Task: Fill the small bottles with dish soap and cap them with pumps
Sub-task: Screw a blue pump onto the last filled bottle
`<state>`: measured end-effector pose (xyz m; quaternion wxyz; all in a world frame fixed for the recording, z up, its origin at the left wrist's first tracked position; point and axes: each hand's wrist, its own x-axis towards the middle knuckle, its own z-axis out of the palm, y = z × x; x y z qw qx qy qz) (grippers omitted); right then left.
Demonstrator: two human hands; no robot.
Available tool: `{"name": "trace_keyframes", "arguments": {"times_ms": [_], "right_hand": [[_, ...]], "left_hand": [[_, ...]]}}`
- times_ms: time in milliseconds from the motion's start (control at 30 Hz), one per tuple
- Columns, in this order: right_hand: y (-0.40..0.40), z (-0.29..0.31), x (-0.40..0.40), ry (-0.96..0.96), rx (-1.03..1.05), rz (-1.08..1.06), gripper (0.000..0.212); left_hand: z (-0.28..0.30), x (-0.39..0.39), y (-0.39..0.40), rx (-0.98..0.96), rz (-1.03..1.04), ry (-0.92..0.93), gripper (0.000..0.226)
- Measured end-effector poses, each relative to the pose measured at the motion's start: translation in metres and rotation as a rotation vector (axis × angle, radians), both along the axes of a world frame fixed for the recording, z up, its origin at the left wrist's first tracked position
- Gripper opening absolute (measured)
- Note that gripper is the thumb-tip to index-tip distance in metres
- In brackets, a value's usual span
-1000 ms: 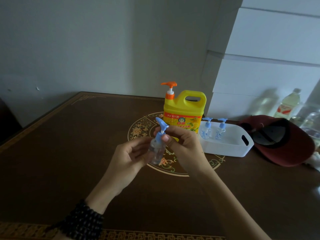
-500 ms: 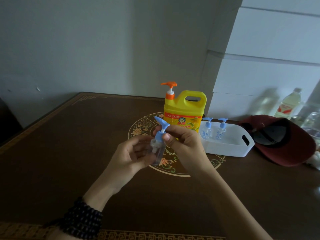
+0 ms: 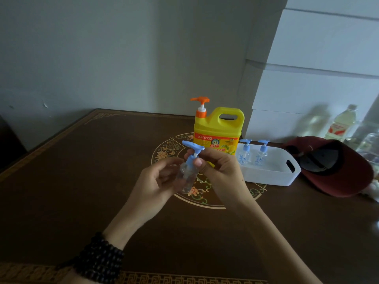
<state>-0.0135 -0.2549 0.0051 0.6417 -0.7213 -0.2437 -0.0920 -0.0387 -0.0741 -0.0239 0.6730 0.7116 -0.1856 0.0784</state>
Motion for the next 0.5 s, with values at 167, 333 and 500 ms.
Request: {"name": "trace_keyframes", "arguments": {"times_ms": [167, 333, 500], "right_hand": [[0.004, -0.001, 0.001, -0.026, -0.080, -0.079, 0.016], [0.014, -0.003, 0.002, -0.019, -0.124, -0.171, 0.020], [0.005, 0.003, 0.001, -0.021, -0.159, -0.074, 0.013]], "left_hand": [[-0.005, 0.002, 0.001, 0.136, 0.103, -0.066, 0.037], [-0.007, 0.004, -0.003, 0.268, 0.316, -0.122, 0.030], [-0.004, 0.004, 0.003, 0.167, 0.101, -0.007, 0.048]]}}
